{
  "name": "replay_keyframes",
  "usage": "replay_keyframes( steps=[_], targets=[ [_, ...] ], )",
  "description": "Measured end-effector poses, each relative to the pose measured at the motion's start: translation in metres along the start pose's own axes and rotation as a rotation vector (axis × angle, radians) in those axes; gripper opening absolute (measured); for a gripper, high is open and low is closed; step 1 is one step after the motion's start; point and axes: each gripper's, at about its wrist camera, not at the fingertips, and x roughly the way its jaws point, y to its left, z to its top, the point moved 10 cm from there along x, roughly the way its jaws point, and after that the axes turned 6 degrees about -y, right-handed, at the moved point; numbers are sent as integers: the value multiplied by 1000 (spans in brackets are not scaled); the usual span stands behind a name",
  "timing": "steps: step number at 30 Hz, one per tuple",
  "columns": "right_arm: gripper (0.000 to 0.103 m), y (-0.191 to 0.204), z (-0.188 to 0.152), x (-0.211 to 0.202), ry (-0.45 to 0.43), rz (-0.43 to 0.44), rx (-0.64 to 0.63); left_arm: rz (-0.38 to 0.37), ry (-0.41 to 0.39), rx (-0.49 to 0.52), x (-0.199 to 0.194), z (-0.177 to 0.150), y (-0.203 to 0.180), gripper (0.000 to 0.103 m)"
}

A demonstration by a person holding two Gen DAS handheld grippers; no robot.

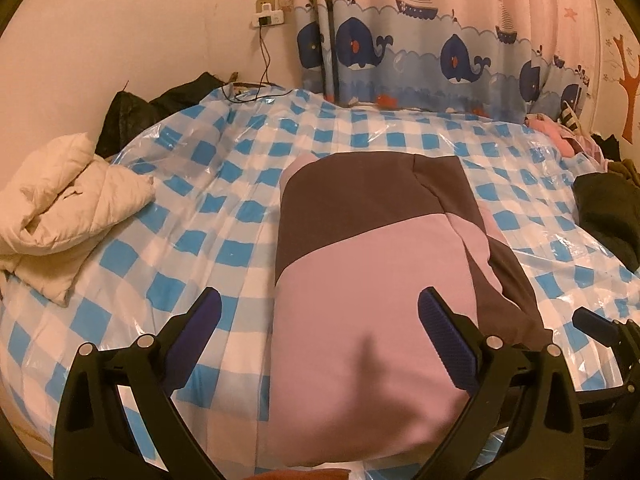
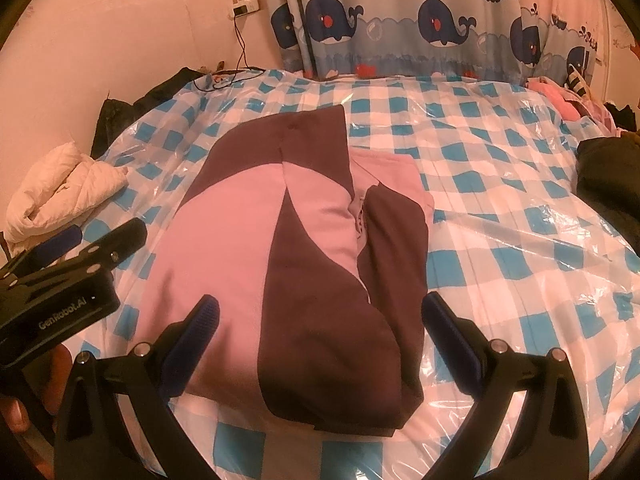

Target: Fold large clothes

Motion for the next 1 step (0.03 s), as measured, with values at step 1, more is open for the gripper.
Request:
replay_keyframes(
  steps=[1],
  targets=[
    [96, 1, 0, 0, -4, 3, 2, 0, 0, -3, 0, 0, 1, 95]
  ],
)
